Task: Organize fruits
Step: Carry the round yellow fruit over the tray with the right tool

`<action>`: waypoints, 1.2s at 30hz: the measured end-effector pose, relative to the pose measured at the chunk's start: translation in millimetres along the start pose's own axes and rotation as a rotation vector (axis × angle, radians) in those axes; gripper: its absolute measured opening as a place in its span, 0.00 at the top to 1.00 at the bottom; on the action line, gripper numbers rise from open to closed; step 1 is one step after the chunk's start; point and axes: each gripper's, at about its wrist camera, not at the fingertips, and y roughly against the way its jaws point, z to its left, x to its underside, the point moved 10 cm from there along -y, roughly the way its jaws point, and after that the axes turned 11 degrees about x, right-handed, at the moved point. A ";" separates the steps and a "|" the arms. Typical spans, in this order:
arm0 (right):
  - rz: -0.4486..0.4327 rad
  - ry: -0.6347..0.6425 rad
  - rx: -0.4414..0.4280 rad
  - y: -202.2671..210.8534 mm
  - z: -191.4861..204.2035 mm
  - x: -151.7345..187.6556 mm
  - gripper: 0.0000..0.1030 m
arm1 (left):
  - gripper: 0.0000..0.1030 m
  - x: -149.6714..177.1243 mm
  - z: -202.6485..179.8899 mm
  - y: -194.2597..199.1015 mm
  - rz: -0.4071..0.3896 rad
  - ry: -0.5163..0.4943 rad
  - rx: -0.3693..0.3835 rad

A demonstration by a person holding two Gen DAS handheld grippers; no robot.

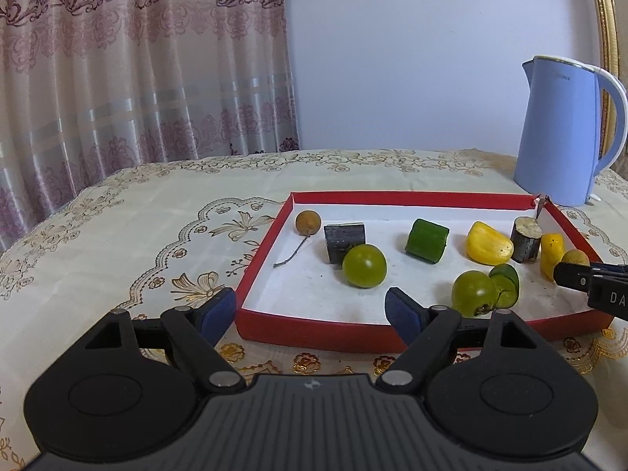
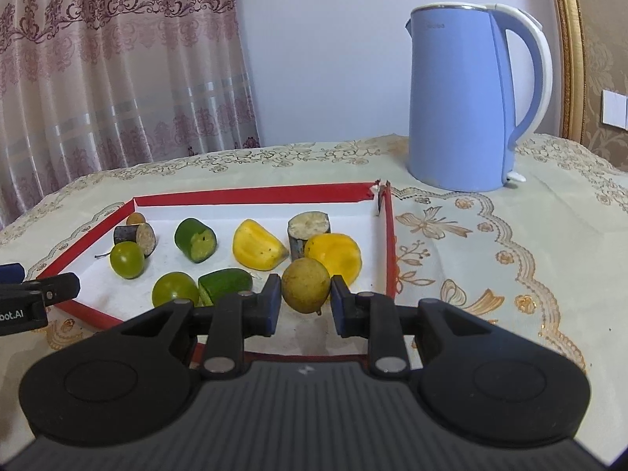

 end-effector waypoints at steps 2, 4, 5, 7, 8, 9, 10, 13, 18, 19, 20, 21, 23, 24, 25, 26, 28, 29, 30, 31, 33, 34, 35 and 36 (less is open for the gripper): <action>0.002 0.006 0.002 -0.7 0.6 0.7 0.76 | 0.20 0.4 1.0 0.1 0.002 0.002 0.000; 0.002 0.008 0.001 -1.1 1.2 0.4 0.76 | 0.20 0.5 1.3 0.2 0.004 0.002 -0.001; 0.003 0.007 0.001 -1.1 1.0 0.5 0.76 | 0.20 0.7 1.6 -0.1 0.006 0.003 -0.001; 0.003 0.007 0.001 -0.9 1.4 0.6 0.76 | 0.20 1.3 1.9 -0.7 0.010 0.003 -0.001; 0.002 0.007 0.000 -0.9 1.4 0.5 0.76 | 0.20 1.5 2.0 -0.9 0.012 0.004 0.000; 0.001 0.008 -0.001 -1.0 1.9 0.3 0.76 | 0.20 1.6 2.0 -1.1 0.013 0.005 0.001; 0.001 0.009 -0.002 -1.2 1.9 0.2 0.76 | 0.20 1.7 2.0 -1.2 0.014 0.006 0.004; -0.001 0.015 -0.002 -2.1 3.1 0.0 0.76 | 0.19 2.1 1.3 -1.5 0.017 0.011 0.016; -0.003 0.020 -0.003 -2.1 4.7 -0.3 0.76 | 0.19 3.3 -0.7 -1.2 0.020 0.005 0.019; -0.004 0.020 -0.006 -1.7 5.3 -0.4 0.76 | 0.19 3.5 -0.9 -1.3 0.021 0.003 0.019; -0.005 0.021 -0.009 -1.5 6.2 -0.6 0.76 | 0.19 3.6 -1.1 -1.4 0.021 0.002 0.018; -0.006 0.023 -0.013 -1.5 7.4 -0.8 0.76 | 0.19 3.5 -1.1 -1.4 0.021 0.002 0.018; -0.003 0.032 -0.022 -1.7 10.5 -0.6 0.76 | 0.19 3.7 -1.1 -1.5 0.022 0.003 0.018; -0.002 0.037 -0.024 -2.1 12.1 -0.5 0.76 | 0.19 3.8 -1.2 -1.4 0.022 0.003 0.019; -0.002 0.041 -0.025 -2.1 13.7 -0.5 0.76 | 0.19 3.6 -1.1 -1.4 0.022 0.003 0.018; -0.003 0.045 -0.026 -2.3 15.2 -0.8 0.76 | 0.19 3.7 -1.1 -1.4 0.022 0.003 0.018; -0.005 0.052 -0.023 -3.2 17.3 -1.5 0.76 | 0.19 3.6 -1.3 -1.4 0.021 0.003 0.020; -0.004 0.055 -0.018 -3.9 17.9 -1.7 0.76 | 0.19 3.4 -1.5 -1.5 0.021 0.002 0.022; -0.003 0.059 -0.014 -4.5 18.3 -1.5 0.76 | 0.19 3.6 -1.8 -1.7 0.022 0.001 0.023; 0.000 0.062 -0.013 -5.6 19.0 -1.1 0.76 | 0.19 3.5 -1.8 -1.4 0.021 0.000 0.022; 0.003 0.064 -0.011 -6.7 19.4 -0.5 0.76 | 0.19 3.6 -2.2 -1.3 0.021 -0.005 0.020; 0.004 0.065 -0.010 -6.8 19.5 -0.1 0.75 | 0.19 3.6 -2.3 -0.9 0.020 -0.006 0.019; 0.005 0.066 -0.010 -7.0 19.7 0.1 0.75 | 0.19 3.8 -2.2 -0.8 0.020 -0.007 0.019; 0.005 0.066 -0.010 -7.2 19.8 0.2 0.75 | 0.19 3.8 -2.1 -0.8 0.020 -0.007 0.019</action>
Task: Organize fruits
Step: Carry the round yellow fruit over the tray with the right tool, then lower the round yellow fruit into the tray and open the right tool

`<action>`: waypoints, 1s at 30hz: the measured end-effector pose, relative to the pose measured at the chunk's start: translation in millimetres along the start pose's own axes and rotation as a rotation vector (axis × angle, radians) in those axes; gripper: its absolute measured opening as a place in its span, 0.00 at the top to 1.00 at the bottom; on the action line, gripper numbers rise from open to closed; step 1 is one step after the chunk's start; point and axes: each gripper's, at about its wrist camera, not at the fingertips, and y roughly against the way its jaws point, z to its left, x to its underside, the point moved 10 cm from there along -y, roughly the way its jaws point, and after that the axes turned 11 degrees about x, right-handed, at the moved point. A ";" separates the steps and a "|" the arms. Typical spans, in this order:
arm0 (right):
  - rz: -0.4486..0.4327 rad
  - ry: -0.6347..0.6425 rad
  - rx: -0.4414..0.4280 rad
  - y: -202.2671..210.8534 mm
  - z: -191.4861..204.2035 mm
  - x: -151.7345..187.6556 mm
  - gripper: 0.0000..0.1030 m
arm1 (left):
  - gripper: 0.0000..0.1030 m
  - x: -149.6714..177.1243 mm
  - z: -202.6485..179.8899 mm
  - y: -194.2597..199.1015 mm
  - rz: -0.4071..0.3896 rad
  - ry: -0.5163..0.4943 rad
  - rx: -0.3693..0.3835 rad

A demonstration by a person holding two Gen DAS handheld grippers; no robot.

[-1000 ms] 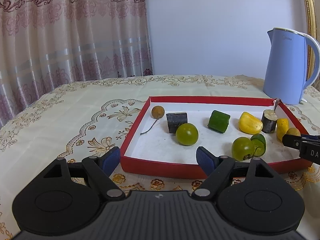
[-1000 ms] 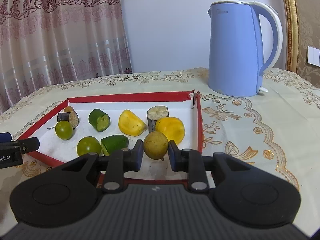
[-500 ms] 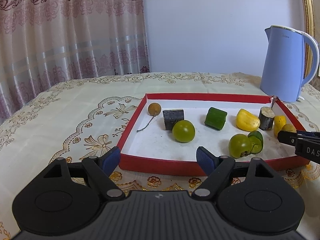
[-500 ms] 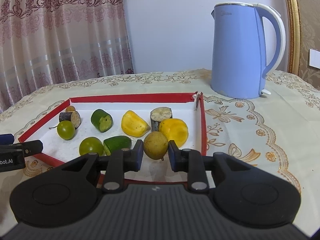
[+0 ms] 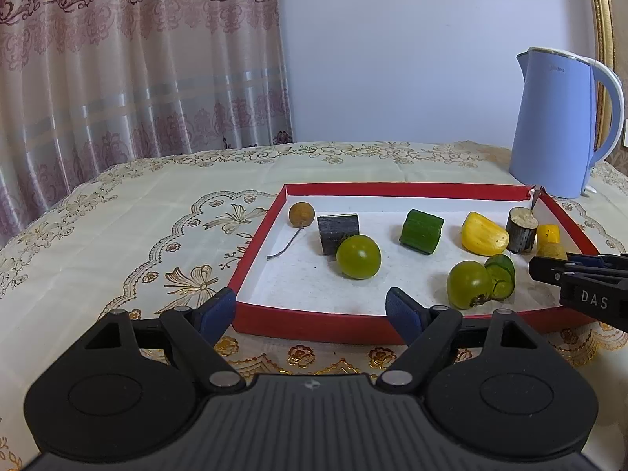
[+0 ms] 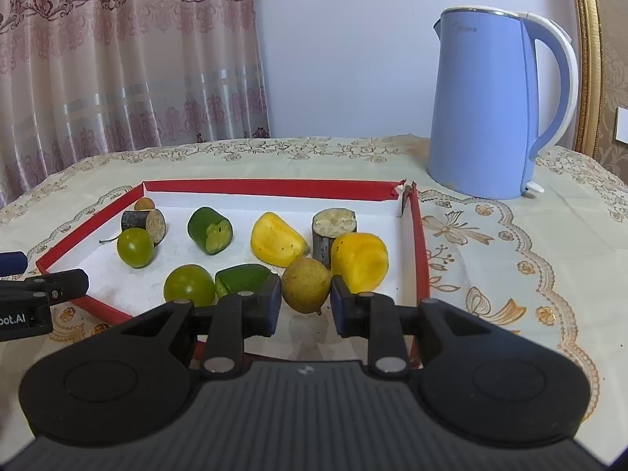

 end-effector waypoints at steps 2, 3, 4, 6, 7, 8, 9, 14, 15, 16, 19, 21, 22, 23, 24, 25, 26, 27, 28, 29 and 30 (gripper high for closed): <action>0.002 -0.001 0.000 -0.4 0.2 0.2 0.75 | 0.19 -0.1 -0.1 0.1 0.000 0.000 0.000; 0.003 -0.002 0.000 -0.6 0.1 0.1 0.75 | 0.19 0.0 -0.1 0.1 0.000 0.000 0.000; 0.004 -0.003 0.000 -1.1 0.1 -0.1 0.75 | 0.19 0.0 -0.1 0.1 0.000 0.000 0.000; 0.005 -0.001 -0.003 -1.3 1.3 -0.2 0.75 | 0.19 -0.1 -0.1 0.3 -0.001 0.001 0.001; 0.002 0.005 -0.010 -0.4 2.6 -0.2 0.75 | 0.19 -0.4 0.2 0.6 -0.002 0.001 0.002; -0.002 0.012 -0.018 0.5 5.1 -0.3 0.75 | 0.19 -0.4 0.2 1.1 -0.004 0.001 0.002; -0.006 0.024 -0.022 1.6 8.1 -0.4 0.75 | 0.19 -0.4 0.3 1.2 -0.004 -0.001 0.002; -0.008 0.057 -0.039 2.7 17.9 0.6 0.75 | 0.19 0.0 0.6 0.9 -0.001 -0.003 -0.001; -0.007 0.057 -0.043 2.7 18.4 0.7 0.75 | 0.19 0.0 0.6 0.9 -0.002 -0.003 -0.001; -0.007 0.056 -0.048 2.9 19.1 0.7 0.75 | 0.19 0.1 0.7 0.6 -0.003 -0.003 0.000; -0.007 0.055 -0.050 3.7 20.4 0.4 0.75 | 0.19 0.4 0.0 0.7 0.000 -0.006 0.000; -0.009 0.054 -0.037 3.8 19.4 0.2 0.75 | 0.19 0.2 -0.1 1.3 -0.002 -0.007 0.001; -0.007 0.049 -0.030 3.8 18.0 0.3 0.75 | 0.19 0.2 -0.4 1.6 -0.002 -0.007 0.002; -0.004 0.043 -0.025 3.0 15.8 0.5 0.75 | 0.19 0.3 -0.3 1.6 -0.001 -0.006 0.002; 0.000 0.037 -0.018 2.2 13.9 0.8 0.75 | 0.19 0.6 0.1 1.4 0.000 -0.006 0.002; 0.005 0.032 -0.013 1.2 11.8 1.3 0.75 | 0.19 0.3 -0.6 1.2 0.000 -0.006 0.002; 0.010 0.026 -0.010 0.4 10.4 1.7 0.75 | 0.19 0.3 -0.7 1.3 0.000 -0.006 0.002; 0.012 0.023 -0.010 0.0 9.8 2.1 0.75 | 0.19 0.3 -0.7 1.3 0.000 -0.007 0.002; 0.012 0.023 -0.009 0.0 9.8 2.3 0.75 | 0.19 0.3 -0.6 1.3 0.000 -0.008 0.002; 0.010 0.027 -0.008 0.2 9.9 2.2 0.75 | 0.19 0.3 -0.6 1.3 0.000 -0.008 0.002; 0.008 0.030 -0.008 -0.2 9.2 2.1 0.75 | 0.19 0.0 -0.4 1.1 0.000 -0.010 0.002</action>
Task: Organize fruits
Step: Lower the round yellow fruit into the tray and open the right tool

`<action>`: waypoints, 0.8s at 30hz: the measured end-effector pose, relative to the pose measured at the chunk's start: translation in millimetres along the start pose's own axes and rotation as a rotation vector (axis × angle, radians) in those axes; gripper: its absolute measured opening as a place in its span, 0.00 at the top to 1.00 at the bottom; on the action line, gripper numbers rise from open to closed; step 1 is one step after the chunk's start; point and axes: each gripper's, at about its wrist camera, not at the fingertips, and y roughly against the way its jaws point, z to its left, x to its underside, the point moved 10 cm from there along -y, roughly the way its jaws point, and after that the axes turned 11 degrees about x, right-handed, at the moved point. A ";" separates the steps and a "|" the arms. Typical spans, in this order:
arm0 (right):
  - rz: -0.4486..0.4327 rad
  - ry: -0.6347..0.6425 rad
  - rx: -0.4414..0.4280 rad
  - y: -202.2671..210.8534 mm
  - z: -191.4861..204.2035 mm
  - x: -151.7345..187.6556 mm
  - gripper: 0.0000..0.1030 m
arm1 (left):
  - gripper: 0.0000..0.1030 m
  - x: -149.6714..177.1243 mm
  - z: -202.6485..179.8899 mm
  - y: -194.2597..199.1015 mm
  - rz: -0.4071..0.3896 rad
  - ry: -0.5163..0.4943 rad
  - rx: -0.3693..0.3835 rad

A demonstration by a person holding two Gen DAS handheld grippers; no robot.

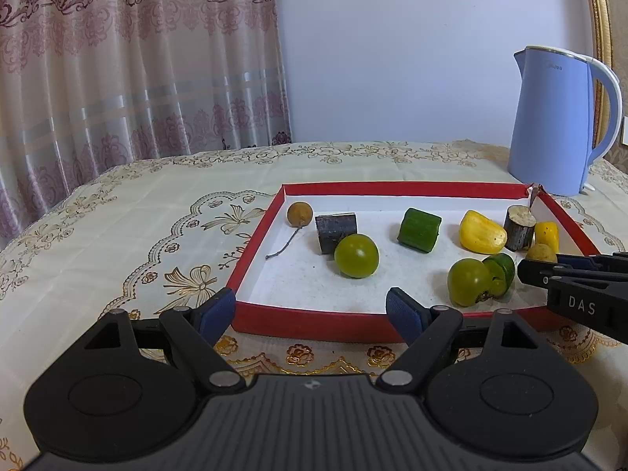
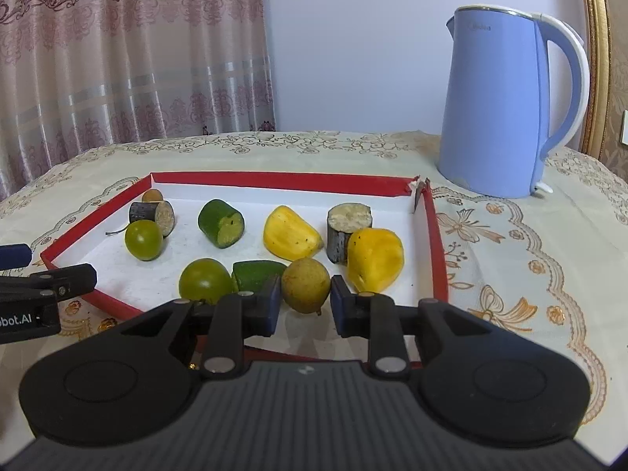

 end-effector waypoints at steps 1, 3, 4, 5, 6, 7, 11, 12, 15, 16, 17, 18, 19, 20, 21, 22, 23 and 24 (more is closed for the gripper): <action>-0.001 0.003 0.001 0.0 -0.1 0.0 0.75 | 0.19 0.1 -0.1 -0.2 0.000 -0.002 -0.001; -0.001 -0.001 0.004 -0.1 -1.0 -0.4 0.75 | 0.19 0.1 -0.2 -0.5 -0.001 -0.004 -0.002; 0.000 -0.005 0.004 -0.4 -1.6 -0.6 0.75 | 0.19 0.2 -0.2 -0.8 -0.001 -0.005 -0.002; 0.001 -0.010 0.004 -0.4 -2.2 -0.6 0.75 | 0.18 0.4 -0.7 -0.9 -0.001 -0.004 -0.002; 0.002 -0.012 0.007 -0.6 -3.0 -0.5 0.75 | 0.18 0.4 -0.6 -1.0 -0.001 -0.004 -0.002; 0.002 -0.013 0.008 -0.6 -3.1 -0.3 0.75 | 0.18 0.3 -0.7 -0.9 -0.001 -0.004 -0.003; 0.001 -0.010 0.010 -0.3 -1.7 0.1 0.75 | 0.14 1.0 -0.8 -1.2 0.001 -0.007 -0.007; 0.001 -0.009 0.010 -0.3 -1.2 -0.1 0.75 | 0.13 1.0 -0.7 -1.3 0.001 -0.007 -0.007; 0.002 -0.010 0.010 -0.3 -1.2 0.0 0.75 | 0.13 1.6 -1.0 -1.3 0.001 -0.006 -0.002; 0.001 -0.012 0.011 -0.3 -0.9 -0.1 0.75 | 0.13 1.8 -1.0 -1.1 0.002 -0.006 -0.001; 0.001 -0.013 0.010 -0.1 -1.0 -0.1 0.75 | 0.13 2.0 -1.3 -0.9 0.003 -0.005 0.002; 0.001 -0.013 0.010 -0.2 -0.9 -0.3 0.75 | 0.13 2.1 -1.6 -0.5 0.003 -0.005 0.005; 0.001 -0.012 0.011 -0.3 -1.0 -0.2 0.75 | 0.13 2.1 -2.0 -0.1 0.003 -0.004 0.007; 0.002 -0.012 0.010 -0.2 -1.1 -0.2 0.75 | 0.13 2.0 -2.1 0.3 0.003 -0.003 0.009; 0.002 -0.012 0.010 -0.3 -0.8 0.1 0.75 | 0.13 2.0 -2.3 0.5 0.003 -0.003 0.010; 0.002 -0.012 0.010 -0.3 -0.8 0.1 0.75 | 0.13 2.0 -2.4 0.5 0.004 -0.002 0.011; 0.003 -0.010 0.008 -0.4 -0.6 0.3 0.75 | 0.13 1.9 -2.4 0.5 0.005 -0.001 0.009; 0.004 -0.008 0.008 -0.4 0.0 0.5 0.75 | 0.13 1.8 -2.3 0.5 0.005 -0.003 0.005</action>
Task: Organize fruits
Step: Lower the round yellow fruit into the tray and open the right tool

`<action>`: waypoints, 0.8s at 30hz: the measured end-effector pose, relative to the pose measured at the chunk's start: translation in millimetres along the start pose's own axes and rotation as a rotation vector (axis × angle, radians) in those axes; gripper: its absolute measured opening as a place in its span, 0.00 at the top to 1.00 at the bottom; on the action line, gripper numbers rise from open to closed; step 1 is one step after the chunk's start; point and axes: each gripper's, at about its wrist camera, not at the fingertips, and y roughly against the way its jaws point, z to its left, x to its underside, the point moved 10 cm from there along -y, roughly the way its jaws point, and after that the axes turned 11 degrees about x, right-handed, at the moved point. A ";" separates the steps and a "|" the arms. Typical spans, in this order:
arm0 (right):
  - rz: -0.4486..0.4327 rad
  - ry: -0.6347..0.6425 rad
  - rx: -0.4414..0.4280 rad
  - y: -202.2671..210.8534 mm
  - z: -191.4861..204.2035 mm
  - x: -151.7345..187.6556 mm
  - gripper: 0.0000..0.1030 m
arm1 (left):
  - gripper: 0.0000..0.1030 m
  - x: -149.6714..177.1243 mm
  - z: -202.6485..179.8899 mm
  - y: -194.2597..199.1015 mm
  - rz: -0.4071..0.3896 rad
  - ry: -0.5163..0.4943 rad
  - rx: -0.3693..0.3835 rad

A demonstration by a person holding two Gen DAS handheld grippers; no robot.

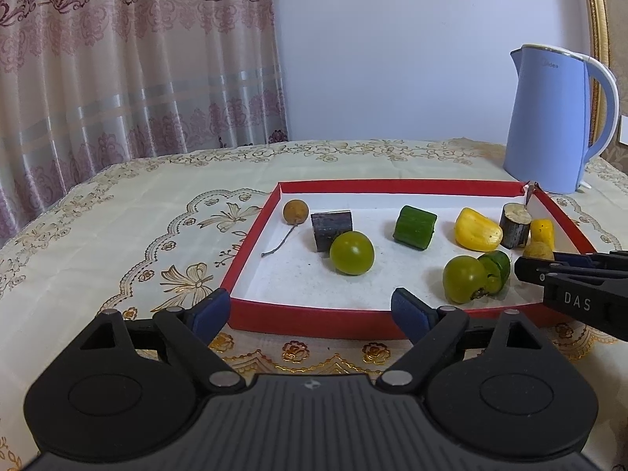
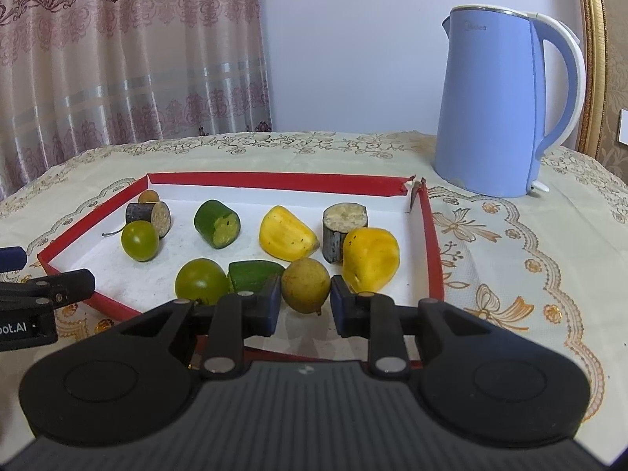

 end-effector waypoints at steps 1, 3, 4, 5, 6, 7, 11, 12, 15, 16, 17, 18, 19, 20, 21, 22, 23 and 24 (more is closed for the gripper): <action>0.001 0.001 0.001 -0.1 0.2 0.2 0.75 | 0.13 -0.2 -0.1 0.0 -0.001 -0.004 -0.006; 0.001 0.001 0.000 -0.3 -0.2 0.1 0.75 | 0.13 -0.1 -1.4 -0.1 -0.001 -0.013 -0.011; 0.001 0.000 0.001 -0.3 -0.4 0.1 0.75 | 0.13 -0.2 -2.1 -0.3 -0.002 -0.016 -0.011; 0.002 -0.001 0.001 -0.4 -0.6 0.2 0.75 | 0.13 -0.3 -2.6 -0.1 -0.003 -0.019 -0.011; 0.003 -0.002 0.001 -0.5 -0.7 0.2 0.75 | 0.13 -0.5 -3.1 0.0 -0.004 -0.022 -0.011; 0.002 -0.003 0.002 -0.1 -1.0 0.4 0.75 | 0.13 -0.5 -3.5 0.0 -0.004 -0.023 -0.010; 0.004 0.000 0.000 0.0 -0.5 0.7 0.75 | 0.13 -0.9 -5.9 0.5 -0.006 -0.022 0.008; 0.004 0.000 0.001 0.0 -0.8 0.4 0.75 | 0.13 -1.3 -6.1 1.2 -0.010 -0.022 0.013; 0.006 -0.003 0.000 -0.4 -0.9 0.6 0.75 | 0.13 -1.7 -6.5 2.3 -0.016 -0.024 0.014; 0.007 -0.005 0.000 -0.7 -1.1 0.7 0.75 | 0.13 -1.6 -6.6 2.1 -0.015 -0.025 0.012; 0.009 -0.006 0.000 -0.9 -1.3 0.8 0.75 | 0.13 -1.3 -6.4 1.7 -0.013 -0.026 0.011; 0.009 -0.006 0.002 -0.9 -1.1 0.8 0.75 | 0.13 -1.2 -6.2 1.4 -0.011 -0.026 0.009; 0.009 -0.005 0.002 -1.1 -1.3 0.6 0.75 | 0.13 -1.3 -5.9 1.2 -0.011 -0.024 0.008; 0.009 -0.004 0.000 -1.1 -1.2 0.5 0.75 | 0.13 -1.4 -5.6 1.0 -0.011 -0.022 0.009; 0.008 -0.002 0.001 -1.0 -0.8 0.3 0.75 | 0.13 -1.6 -5.4 1.1 -0.012 -0.019 0.011; 0.008 0.000 0.001 -1.3 -0.9 0.5 0.75 | 0.13 -1.6 -5.3 1.2 -0.012 -0.017 0.012; 0.010 0.001 0.000 -1.8 -0.8 0.8 0.75 | 0.13 -1.3 -5.2 1.2 -0.011 -0.017 0.012; 0.013 0.001 0.000 -2.4 -1.0 1.0 0.75 | 0.13 -1.2 -5.3 0.9 -0.010 -0.018 0.011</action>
